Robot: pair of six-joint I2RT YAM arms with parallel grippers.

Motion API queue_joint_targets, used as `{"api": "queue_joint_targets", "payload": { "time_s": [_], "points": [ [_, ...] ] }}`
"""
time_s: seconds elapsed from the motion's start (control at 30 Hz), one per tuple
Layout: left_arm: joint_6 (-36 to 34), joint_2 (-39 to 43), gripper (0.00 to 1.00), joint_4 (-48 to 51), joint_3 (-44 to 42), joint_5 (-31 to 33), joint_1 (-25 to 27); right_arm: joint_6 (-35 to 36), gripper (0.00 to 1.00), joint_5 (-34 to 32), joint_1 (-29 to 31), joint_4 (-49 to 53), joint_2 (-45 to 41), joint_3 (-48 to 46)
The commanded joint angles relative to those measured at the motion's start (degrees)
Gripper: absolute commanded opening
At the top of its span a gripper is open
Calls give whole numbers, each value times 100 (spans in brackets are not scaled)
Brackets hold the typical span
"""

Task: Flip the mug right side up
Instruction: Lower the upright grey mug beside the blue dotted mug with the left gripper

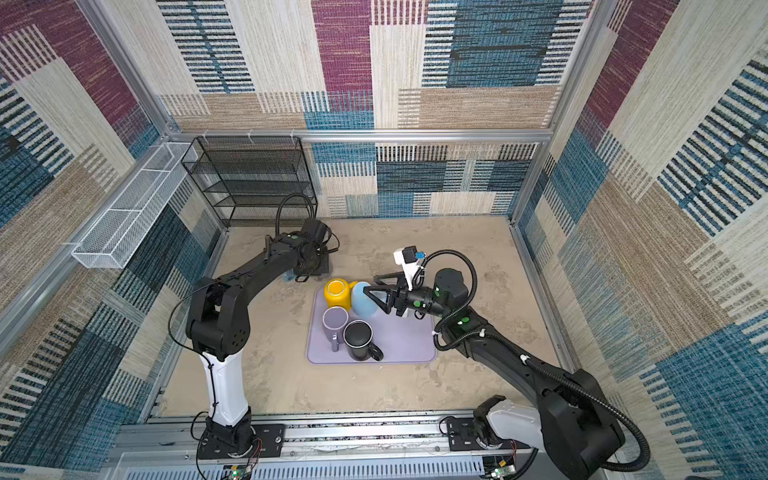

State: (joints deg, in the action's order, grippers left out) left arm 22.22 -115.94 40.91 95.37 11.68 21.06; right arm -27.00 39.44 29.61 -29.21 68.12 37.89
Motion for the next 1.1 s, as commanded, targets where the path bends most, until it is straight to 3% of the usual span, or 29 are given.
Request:
{"api": "queue_joint_targets", "payload": {
  "time_s": [0.0,0.33,0.47,1.07],
  "points": [
    [-17,-23,0,-181,78,40,-9,-42,68,46,6,-194,20,45],
    [-24,-164,0,31,224,10,-12,-33,69,30,2,-165,-32,26],
    [-25,-174,7,64,241,32,-7,-25,68,20,1,-146,-58,21],
    [-73,-175,23,167,324,81,-14,-24,69,19,4,-140,-64,17]
  ]
}}
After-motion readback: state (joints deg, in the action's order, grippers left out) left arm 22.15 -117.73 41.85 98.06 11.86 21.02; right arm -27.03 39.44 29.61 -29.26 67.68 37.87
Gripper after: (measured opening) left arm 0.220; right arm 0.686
